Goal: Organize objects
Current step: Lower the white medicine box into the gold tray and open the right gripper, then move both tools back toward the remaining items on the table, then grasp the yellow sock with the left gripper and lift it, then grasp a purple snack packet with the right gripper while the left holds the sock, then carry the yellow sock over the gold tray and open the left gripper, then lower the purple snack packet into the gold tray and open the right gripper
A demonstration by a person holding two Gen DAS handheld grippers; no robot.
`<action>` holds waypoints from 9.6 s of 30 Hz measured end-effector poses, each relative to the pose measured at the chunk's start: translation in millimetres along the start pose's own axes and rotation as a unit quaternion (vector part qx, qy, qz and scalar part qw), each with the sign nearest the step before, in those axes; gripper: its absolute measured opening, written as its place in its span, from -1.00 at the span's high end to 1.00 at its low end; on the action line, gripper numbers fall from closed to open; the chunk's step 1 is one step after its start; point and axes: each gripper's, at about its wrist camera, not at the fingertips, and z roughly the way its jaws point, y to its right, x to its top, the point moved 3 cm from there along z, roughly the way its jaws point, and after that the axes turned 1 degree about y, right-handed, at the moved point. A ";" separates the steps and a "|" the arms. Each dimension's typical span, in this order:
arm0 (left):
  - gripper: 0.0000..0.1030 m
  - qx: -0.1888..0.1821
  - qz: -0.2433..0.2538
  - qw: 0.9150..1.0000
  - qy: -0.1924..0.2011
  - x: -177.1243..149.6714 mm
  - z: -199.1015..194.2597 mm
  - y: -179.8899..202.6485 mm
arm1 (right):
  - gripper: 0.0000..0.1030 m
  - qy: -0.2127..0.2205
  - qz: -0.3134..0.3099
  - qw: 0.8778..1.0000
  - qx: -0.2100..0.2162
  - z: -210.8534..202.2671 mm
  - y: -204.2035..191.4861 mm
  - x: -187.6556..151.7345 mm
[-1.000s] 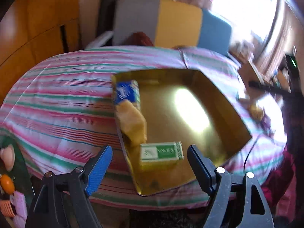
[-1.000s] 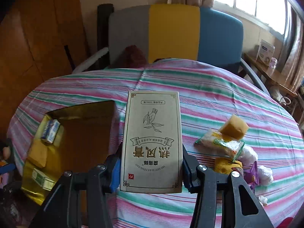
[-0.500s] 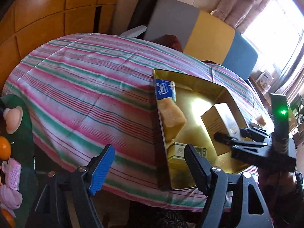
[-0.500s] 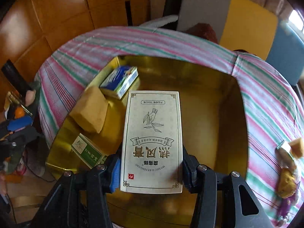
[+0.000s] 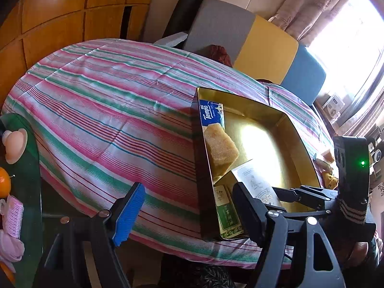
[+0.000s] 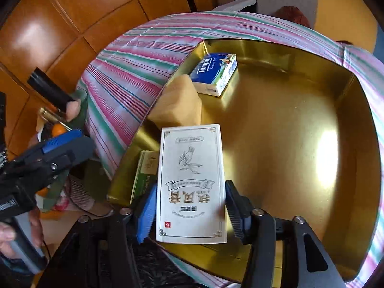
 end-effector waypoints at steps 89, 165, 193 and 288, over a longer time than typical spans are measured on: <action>-0.25 -0.224 0.290 0.916 -0.161 -49.4 133.9 440.5 | -0.77 0.274 0.525 0.780 -0.203 -259.5 396.2 -194.6; 0.08 -0.270 0.224 0.926 -0.138 -53.2 54.0 311.8 | -0.29 0.062 0.275 0.943 -0.179 -155.2 361.3 -123.7; 0.08 -0.228 0.171 0.954 -0.095 -9.5 49.0 252.9 | 0.43 -0.005 0.256 0.931 -0.262 -143.0 372.1 -132.6; -0.36 -0.011 -0.002 1.000 -0.002 16.1 20.8 20.0 | -0.02 0.048 0.141 0.989 -0.010 9.3 60.4 71.6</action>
